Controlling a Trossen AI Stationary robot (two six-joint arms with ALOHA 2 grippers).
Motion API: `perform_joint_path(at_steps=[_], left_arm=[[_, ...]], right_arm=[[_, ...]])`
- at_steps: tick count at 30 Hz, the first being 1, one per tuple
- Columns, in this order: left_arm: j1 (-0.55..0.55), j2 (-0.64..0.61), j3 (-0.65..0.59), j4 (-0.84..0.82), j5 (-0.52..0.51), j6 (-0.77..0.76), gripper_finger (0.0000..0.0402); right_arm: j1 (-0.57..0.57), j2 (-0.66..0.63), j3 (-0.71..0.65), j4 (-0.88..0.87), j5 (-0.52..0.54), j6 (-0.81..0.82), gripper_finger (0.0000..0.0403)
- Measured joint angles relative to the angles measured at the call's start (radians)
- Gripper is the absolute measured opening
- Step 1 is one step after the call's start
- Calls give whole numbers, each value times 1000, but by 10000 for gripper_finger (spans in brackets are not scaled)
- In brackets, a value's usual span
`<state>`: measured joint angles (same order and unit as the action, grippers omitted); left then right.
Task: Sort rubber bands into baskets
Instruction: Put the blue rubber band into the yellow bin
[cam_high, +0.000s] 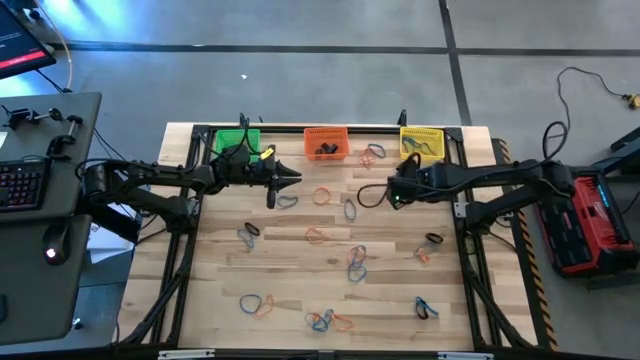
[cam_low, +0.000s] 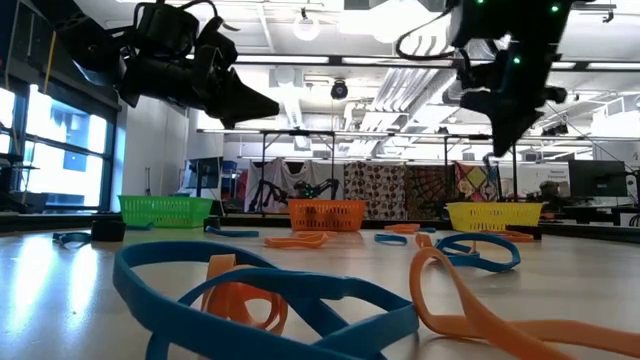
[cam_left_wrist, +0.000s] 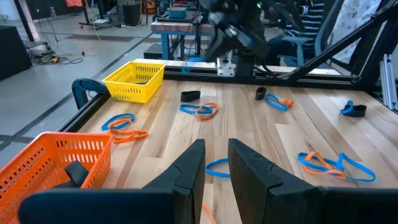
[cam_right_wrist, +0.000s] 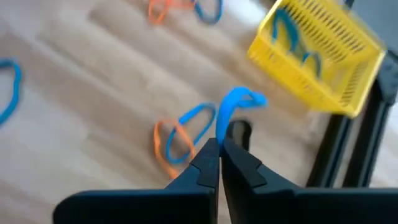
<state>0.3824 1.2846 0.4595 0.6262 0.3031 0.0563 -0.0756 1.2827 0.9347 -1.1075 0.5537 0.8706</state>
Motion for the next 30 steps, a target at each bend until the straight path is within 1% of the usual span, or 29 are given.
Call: perform_joint_path(at_steps=[4, 9, 12, 18, 21, 26, 30], left_arm=[[0, 0, 0, 0, 0, 0, 60], [0, 0, 0, -4, 0, 0, 60], [0, 0, 0, -8, 0, 11, 60], [0, 0, 0, -1, 0, 28, 60], [0, 0, 0, -2, 0, 26, 60], [0, 0, 0, -3, 0, 23, 60], [0, 0, 0, -3, 0, 13, 60]], right_arm=[[-71, -1, 23, 17, 32, -60, 1], [-201, -1, 23, 28, 34, -128, 0], [-281, -1, 23, 51, 59, -174, 0], [-417, -1, 23, 154, 74, -284, 0], [-473, -1, 23, 201, 69, -332, 0], [-564, -1, 22, 226, 37, -384, 0], [-623, -2, -25, 279, -7, -425, 0]])
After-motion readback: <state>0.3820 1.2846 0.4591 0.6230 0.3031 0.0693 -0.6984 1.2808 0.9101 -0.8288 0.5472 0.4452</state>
